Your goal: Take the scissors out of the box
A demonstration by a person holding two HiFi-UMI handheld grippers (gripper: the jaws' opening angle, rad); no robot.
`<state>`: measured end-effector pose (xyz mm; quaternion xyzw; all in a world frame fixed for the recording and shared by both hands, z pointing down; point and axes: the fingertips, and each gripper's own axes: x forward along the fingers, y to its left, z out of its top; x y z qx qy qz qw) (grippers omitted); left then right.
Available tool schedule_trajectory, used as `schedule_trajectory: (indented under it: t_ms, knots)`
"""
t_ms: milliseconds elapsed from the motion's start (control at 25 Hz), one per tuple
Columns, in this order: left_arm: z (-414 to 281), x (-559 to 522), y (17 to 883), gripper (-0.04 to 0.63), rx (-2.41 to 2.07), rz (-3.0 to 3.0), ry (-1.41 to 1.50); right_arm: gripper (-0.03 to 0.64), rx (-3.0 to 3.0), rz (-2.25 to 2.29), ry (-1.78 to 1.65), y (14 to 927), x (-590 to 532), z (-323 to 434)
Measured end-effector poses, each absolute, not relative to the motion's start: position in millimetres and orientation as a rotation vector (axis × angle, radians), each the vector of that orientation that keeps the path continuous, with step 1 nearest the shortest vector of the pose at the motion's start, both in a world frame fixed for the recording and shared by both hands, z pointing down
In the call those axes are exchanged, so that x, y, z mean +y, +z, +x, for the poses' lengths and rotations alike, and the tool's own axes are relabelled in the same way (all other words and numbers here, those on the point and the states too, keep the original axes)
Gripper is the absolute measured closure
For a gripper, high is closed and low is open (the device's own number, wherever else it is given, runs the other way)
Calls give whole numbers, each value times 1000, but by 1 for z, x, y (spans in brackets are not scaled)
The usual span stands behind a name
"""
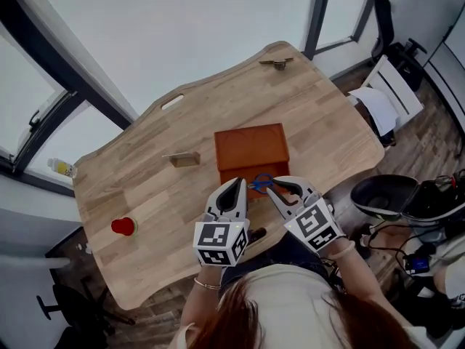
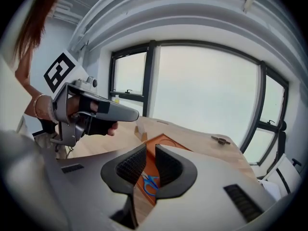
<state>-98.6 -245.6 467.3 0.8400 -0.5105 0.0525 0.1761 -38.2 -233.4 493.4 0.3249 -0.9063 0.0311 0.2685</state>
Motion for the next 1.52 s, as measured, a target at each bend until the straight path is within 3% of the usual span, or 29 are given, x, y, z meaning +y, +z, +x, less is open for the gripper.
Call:
schedule_trajectory:
  t_ms: [1520]
  knots:
    - [-128, -292, 498, 577, -1613, 2136, 156, 485, -2101, 122, 31, 646, -263, -54]
